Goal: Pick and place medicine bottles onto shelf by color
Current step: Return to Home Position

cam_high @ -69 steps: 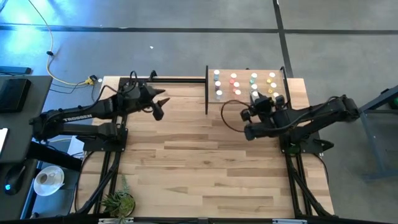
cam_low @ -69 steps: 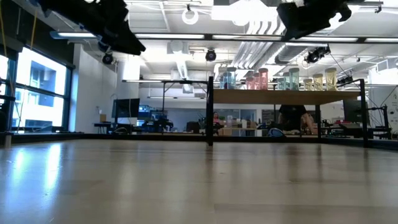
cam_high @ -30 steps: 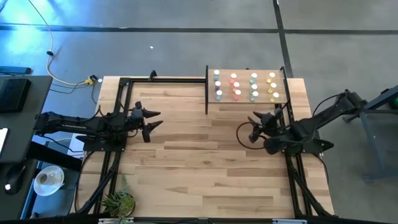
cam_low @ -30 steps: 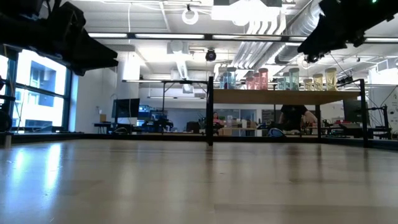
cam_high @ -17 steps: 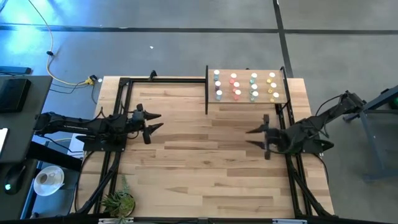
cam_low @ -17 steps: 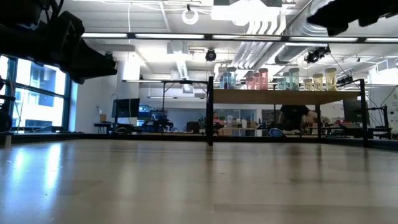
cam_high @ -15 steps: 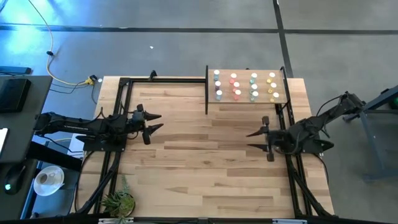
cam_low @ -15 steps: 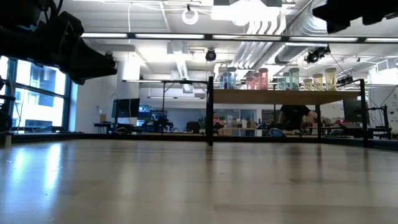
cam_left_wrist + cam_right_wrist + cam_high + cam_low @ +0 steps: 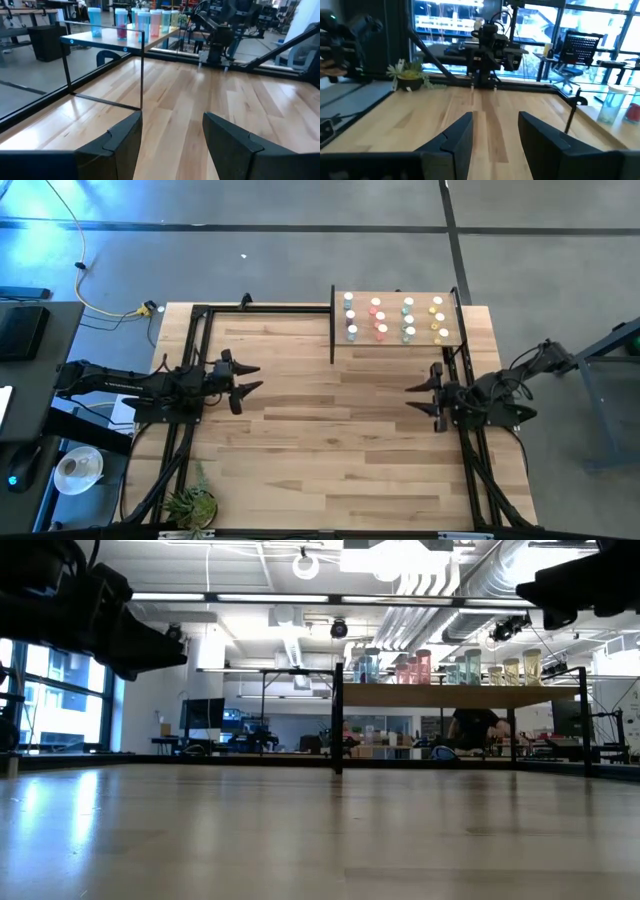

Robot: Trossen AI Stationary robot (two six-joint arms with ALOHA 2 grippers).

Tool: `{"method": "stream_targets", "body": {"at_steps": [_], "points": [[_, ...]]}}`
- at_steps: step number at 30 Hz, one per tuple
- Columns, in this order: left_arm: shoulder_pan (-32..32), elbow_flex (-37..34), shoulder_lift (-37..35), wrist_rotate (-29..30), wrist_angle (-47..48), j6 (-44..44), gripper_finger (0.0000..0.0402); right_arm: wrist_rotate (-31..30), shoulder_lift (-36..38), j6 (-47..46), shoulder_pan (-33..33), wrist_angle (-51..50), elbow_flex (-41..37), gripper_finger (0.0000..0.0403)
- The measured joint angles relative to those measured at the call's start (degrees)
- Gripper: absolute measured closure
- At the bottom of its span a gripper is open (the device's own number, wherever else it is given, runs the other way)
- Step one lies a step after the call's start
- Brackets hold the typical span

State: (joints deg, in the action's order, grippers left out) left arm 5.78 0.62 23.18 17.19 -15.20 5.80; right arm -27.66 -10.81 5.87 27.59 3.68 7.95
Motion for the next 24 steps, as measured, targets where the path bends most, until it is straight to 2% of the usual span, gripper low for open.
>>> {"method": "stream_targets", "body": {"at_steps": [9, 24], "points": [[0.0, 0.0, 0.04, 1.46, 4.99, -0.34, 0.0202, 1.85, 4.1, -1.5, 0.0, 0.25, -4.6, 0.0256], [0.0, 0.02, 0.07, 1.42, 5.11, -0.42, 0.0202, 3.4, 3.76, -4.47, 0.15, 0.67, -7.37, 0.0256]]}}
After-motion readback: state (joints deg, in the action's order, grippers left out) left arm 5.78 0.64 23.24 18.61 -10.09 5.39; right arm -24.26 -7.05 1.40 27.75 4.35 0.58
